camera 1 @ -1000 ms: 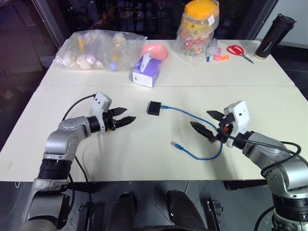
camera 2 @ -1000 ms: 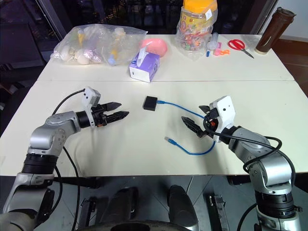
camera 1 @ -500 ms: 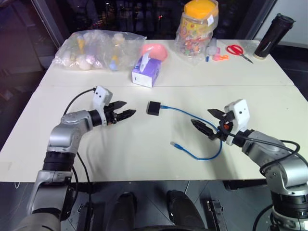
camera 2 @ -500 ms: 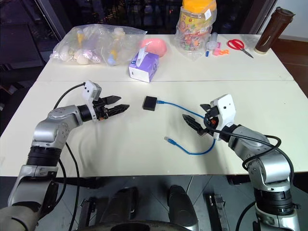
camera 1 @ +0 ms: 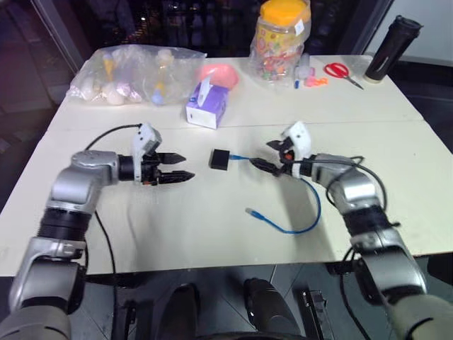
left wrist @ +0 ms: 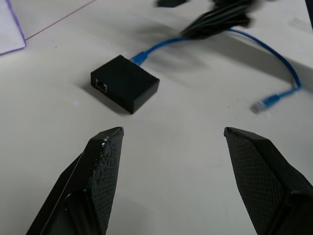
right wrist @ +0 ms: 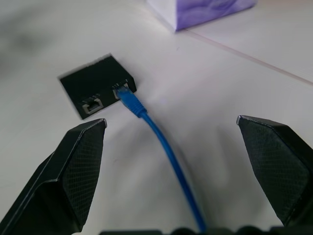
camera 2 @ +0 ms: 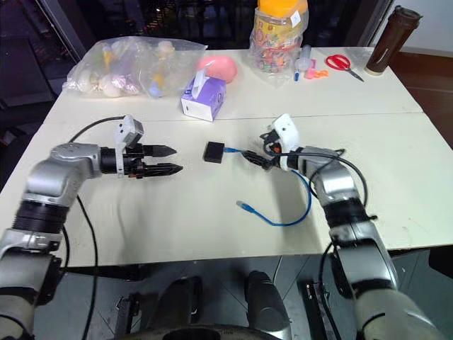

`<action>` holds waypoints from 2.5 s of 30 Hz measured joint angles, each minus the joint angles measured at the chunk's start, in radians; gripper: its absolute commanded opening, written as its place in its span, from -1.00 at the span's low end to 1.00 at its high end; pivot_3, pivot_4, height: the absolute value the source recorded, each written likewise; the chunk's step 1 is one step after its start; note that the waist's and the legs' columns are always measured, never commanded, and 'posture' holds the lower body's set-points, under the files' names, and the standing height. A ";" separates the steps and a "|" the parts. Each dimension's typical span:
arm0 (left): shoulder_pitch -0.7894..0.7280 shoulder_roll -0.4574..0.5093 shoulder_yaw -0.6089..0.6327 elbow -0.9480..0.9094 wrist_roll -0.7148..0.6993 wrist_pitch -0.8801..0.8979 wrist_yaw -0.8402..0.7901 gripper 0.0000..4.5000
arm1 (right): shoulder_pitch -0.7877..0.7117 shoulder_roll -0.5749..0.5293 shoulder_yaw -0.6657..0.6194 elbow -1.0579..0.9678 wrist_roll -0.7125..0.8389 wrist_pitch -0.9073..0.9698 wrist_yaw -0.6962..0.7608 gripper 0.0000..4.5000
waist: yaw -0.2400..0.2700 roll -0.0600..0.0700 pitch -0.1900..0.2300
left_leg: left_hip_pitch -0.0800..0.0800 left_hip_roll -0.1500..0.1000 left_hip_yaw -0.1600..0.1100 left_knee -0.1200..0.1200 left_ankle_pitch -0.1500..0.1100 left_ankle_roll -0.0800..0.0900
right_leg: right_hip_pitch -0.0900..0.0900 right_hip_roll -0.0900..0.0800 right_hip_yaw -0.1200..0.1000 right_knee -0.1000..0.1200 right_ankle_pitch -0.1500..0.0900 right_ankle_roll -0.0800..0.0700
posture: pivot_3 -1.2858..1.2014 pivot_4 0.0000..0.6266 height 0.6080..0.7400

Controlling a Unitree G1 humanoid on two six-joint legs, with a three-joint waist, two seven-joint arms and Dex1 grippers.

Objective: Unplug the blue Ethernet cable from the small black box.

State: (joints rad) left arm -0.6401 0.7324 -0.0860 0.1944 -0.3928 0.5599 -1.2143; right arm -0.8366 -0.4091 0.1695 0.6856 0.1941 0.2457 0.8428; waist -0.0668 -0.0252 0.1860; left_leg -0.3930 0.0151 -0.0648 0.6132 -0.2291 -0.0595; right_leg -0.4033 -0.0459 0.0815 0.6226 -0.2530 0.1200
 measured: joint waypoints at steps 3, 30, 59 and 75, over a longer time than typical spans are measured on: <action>0.041 0.002 0.027 -0.058 -0.015 0.034 0.029 0.53 | -0.092 0.052 0.024 0.201 -0.060 -0.097 0.025 1.00 | -0.002 0.000 0.000 | -0.002 0.000 0.000 0.000 0.000 0.000 | -0.002 -0.001 0.000 0.000 0.000 0.000 | 0.03 -0.52 0.98; -0.176 -0.181 0.154 0.316 -0.085 0.032 0.117 0.55 | -0.237 -0.096 0.153 0.340 -0.586 -0.912 -0.406 -0.99 | -0.005 0.000 0.000 | -0.001 -0.001 0.000 -0.001 0.006 -0.005 | -0.006 0.000 0.000 0.007 0.003 -0.001 | 0.03 -0.52 0.98; -0.663 -0.438 0.225 1.035 0.028 -0.176 -0.176 -0.77 | 0.104 -0.208 0.008 -0.513 -0.497 -0.595 -0.281 -0.50 | -0.002 0.000 0.001 | -0.001 -0.002 -0.001 0.001 0.005 -0.004 | -0.004 0.000 0.000 0.007 0.001 0.001 | 0.03 -0.52 0.98; -0.644 -0.425 0.277 0.916 -0.032 0.125 -0.328 -0.77 | 0.402 0.196 -0.417 -1.192 0.865 0.579 -0.576 0.61 | 0.012 0.000 0.001 | -0.001 -0.001 -0.006 0.001 0.005 -0.003 | -0.002 0.000 -0.004 0.008 0.002 -0.001 | 0.03 -0.52 0.98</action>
State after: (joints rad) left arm -1.2843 0.3071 0.1909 1.1102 -0.4244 0.6851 -1.5426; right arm -0.4351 -0.2128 -0.2477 -0.5066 1.0592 0.8250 0.2670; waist -0.0550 -0.0256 0.1866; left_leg -0.3940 0.0146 -0.0705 0.6145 -0.2240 -0.0630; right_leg -0.4054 -0.0456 0.0776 0.6311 -0.2506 0.1189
